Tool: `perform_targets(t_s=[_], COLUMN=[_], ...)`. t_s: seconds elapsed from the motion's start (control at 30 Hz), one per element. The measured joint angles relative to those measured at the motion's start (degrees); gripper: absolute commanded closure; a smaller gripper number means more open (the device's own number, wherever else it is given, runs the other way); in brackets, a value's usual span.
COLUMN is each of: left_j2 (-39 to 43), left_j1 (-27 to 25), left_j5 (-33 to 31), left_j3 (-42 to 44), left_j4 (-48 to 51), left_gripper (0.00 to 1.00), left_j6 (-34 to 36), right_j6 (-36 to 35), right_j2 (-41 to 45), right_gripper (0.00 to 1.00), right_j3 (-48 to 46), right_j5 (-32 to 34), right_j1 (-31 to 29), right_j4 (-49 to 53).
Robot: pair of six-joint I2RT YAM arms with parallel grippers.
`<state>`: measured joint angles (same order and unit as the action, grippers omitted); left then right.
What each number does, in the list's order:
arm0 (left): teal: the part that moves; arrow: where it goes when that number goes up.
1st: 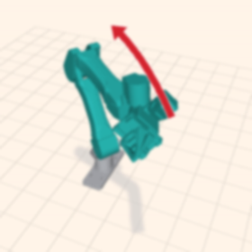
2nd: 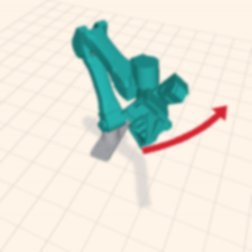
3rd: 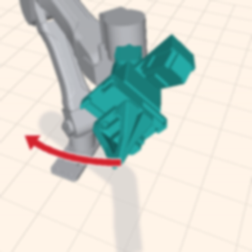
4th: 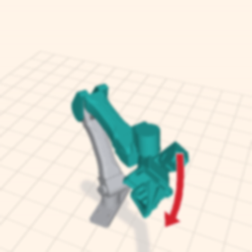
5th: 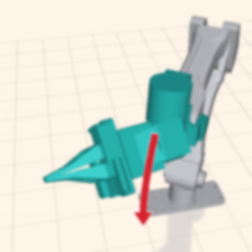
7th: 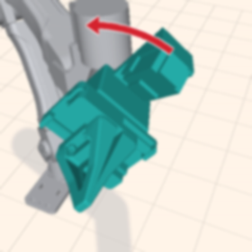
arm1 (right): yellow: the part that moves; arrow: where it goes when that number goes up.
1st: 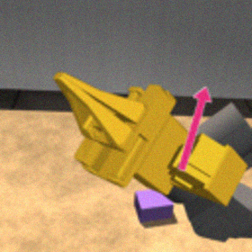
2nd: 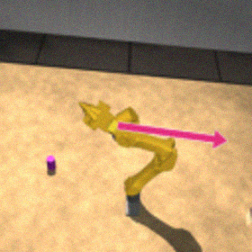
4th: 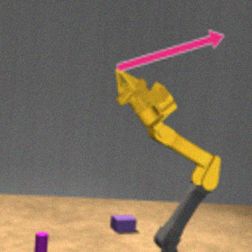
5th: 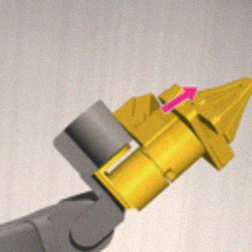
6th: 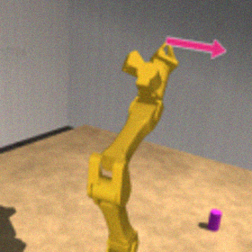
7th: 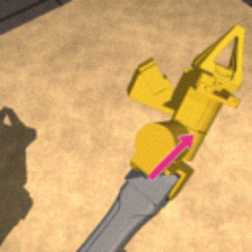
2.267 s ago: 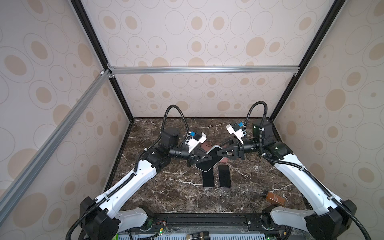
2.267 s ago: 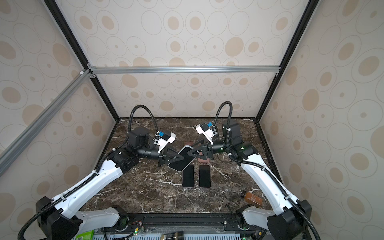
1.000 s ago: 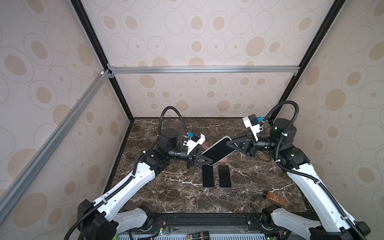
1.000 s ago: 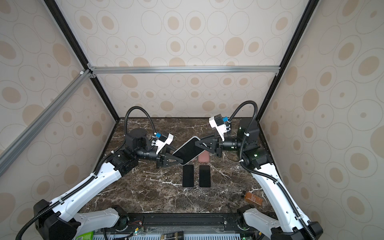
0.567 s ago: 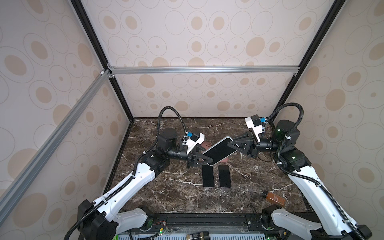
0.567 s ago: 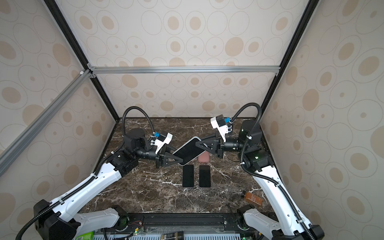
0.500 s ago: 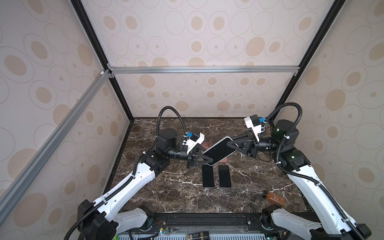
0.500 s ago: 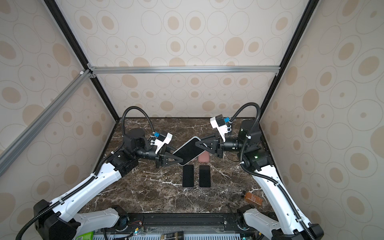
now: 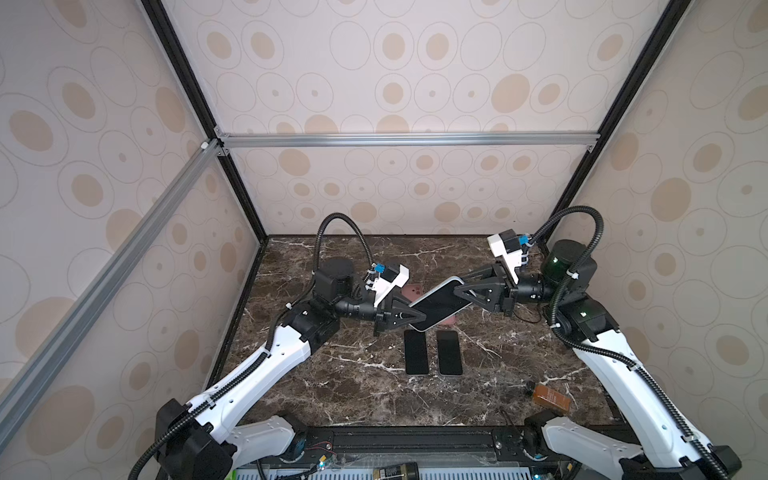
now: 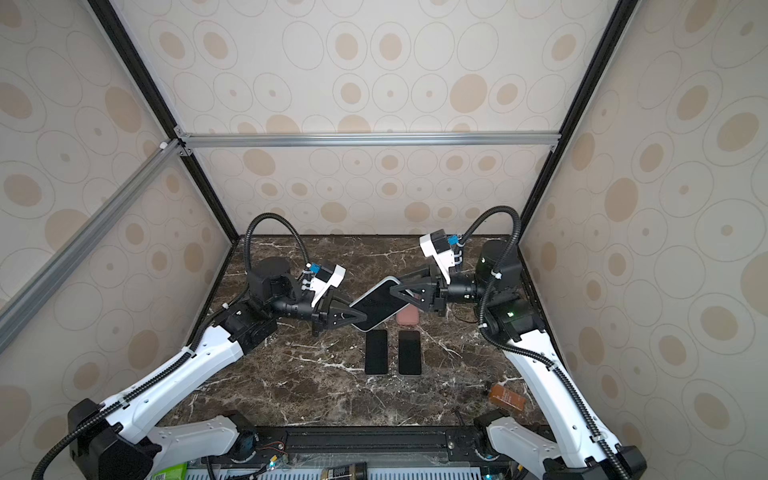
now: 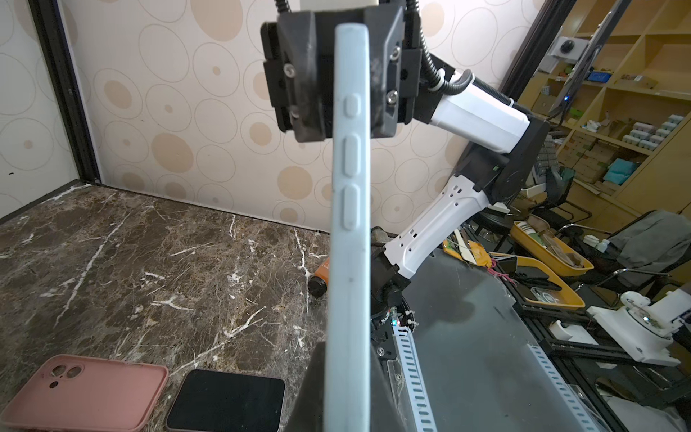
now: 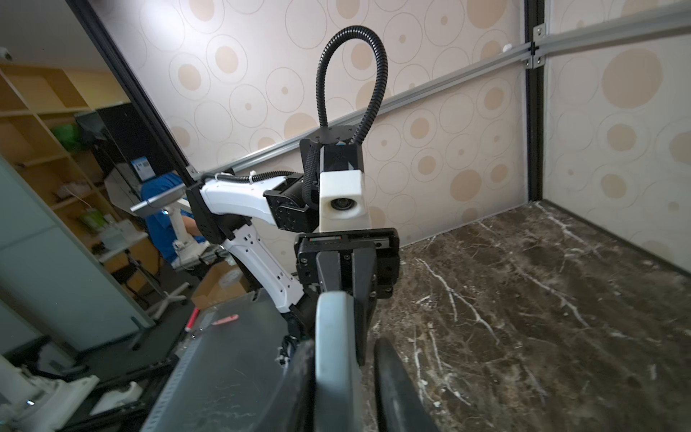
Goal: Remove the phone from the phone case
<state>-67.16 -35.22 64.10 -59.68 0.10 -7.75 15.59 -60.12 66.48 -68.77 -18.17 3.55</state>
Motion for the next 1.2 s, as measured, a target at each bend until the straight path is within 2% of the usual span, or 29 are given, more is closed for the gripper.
perform_targets(t_s=[0.1, 0.37, 0.93, 1.2], left_j2=[0.0, 0.0, 0.0, 0.6], left_j1=[0.0, 0.0, 0.0, -0.2], left_j5=[-0.2, -0.4, -5.7, -9.1], left_j3=[0.0, 0.0, -0.5, -0.5], left_j4=[1.4, 2.5, 5.2, 5.2], left_gripper=[1.0, 1.0, 1.0, 1.0], left_j6=[1.3, 2.8, 5.7, 5.7], right_j6=[0.2, 2.2, 7.1, 11.1], right_j2=[-0.2, -2.3, -5.4, -5.4], right_gripper=[0.52, 0.52, 0.7, 0.71], right_j3=[0.7, 2.4, 4.3, 3.9], right_j5=[0.0, 0.0, 2.8, 5.3], right_j1=[0.0, -0.3, -3.1, -3.1], right_j4=[0.7, 1.7, 4.6, 2.6])
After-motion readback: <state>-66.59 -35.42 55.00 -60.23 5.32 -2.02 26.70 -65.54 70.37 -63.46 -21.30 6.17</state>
